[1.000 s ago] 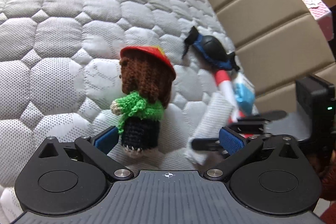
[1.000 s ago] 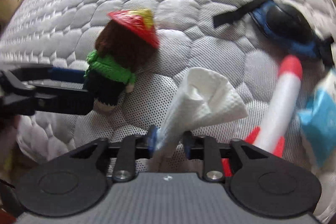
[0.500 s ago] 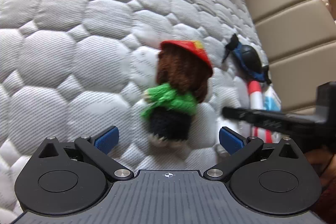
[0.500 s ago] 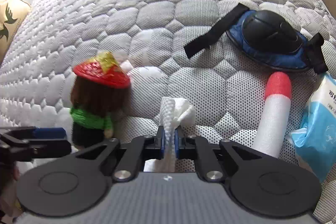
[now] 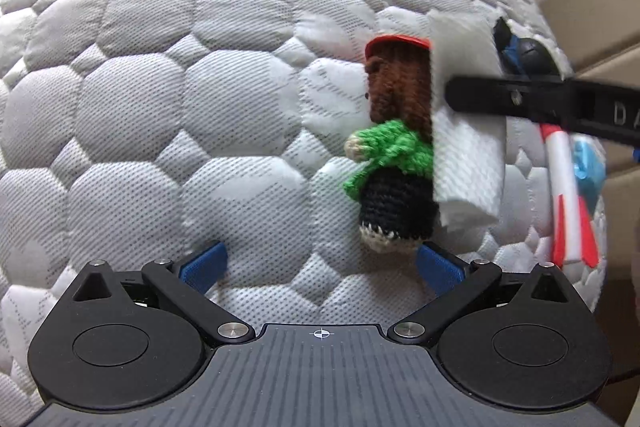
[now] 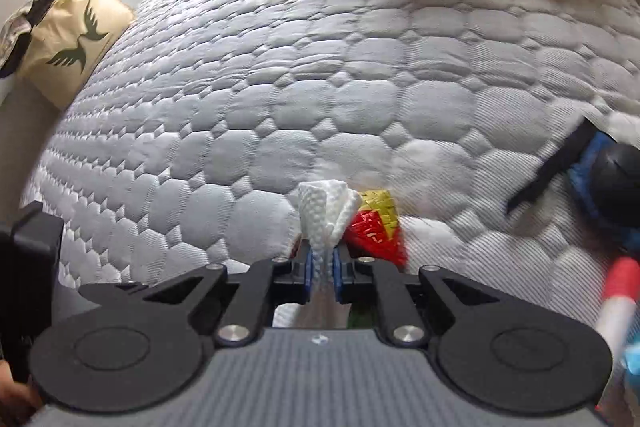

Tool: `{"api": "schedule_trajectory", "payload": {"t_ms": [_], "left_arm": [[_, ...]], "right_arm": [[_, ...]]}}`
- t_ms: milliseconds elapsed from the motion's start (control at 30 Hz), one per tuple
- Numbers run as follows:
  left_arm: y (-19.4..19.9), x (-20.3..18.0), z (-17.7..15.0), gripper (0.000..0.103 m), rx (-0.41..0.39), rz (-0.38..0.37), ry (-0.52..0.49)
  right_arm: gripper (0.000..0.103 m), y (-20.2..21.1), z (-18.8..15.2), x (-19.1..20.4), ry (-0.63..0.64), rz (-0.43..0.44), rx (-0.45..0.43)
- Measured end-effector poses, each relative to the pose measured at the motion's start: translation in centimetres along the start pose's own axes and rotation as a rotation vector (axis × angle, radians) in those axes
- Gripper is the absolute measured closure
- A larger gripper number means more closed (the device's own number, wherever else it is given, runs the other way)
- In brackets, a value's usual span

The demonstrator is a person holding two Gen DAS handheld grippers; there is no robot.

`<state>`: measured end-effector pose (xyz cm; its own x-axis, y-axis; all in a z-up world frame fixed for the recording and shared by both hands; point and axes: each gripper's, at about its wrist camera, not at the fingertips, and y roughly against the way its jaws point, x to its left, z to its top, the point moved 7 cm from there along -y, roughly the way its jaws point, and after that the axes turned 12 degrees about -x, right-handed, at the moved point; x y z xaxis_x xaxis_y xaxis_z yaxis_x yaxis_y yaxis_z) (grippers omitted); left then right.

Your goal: Organize soft objects

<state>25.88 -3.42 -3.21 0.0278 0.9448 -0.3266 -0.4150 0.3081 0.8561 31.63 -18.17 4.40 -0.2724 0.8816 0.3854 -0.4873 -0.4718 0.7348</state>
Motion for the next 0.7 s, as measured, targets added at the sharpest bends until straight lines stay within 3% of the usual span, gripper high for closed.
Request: {"api": "schedule_trajectory", "payload": {"t_ms": [67, 233, 333, 400, 567, 633, 700], "left_arm": [[-0.1, -0.2, 0.2, 0.000, -0.011, -0.045, 0.022], [-0.7, -3.1, 1.0, 0.000, -0.018, -0.143, 0.003], [-1.4, -6.0, 1.1, 0.000, -0.015, -0.223, -0.050], [-1.6, -8.1, 1.1, 0.000, -0.017, -0.268, -0.101], [-2.0, -11.8, 0.2, 0.000, -0.016, -0.289, -0.222], [-2.0, -12.7, -0.1, 0.000, -0.014, -0.305, -0.247], [-2.2, -13.1, -0.3, 0.000, -0.007, -0.293, -0.267]], "right_arm": [[0.081, 0.7, -0.8, -1.6, -0.047, -0.032, 0.014], [0.081, 0.9, -2.2, -4.4, -0.080, -0.082, 0.036], [0.091, 1.5, -2.4, -5.5, -0.074, -0.111, 0.045], [0.092, 2.1, -2.5, -6.3, -0.060, -0.143, 0.052], [0.093, 4.8, -1.4, -8.1, 0.042, -0.246, 0.013], [0.093, 5.9, -0.3, -7.9, 0.038, -0.189, -0.026], [0.093, 6.6, 0.9, -6.9, -0.059, -0.044, -0.048]]}}
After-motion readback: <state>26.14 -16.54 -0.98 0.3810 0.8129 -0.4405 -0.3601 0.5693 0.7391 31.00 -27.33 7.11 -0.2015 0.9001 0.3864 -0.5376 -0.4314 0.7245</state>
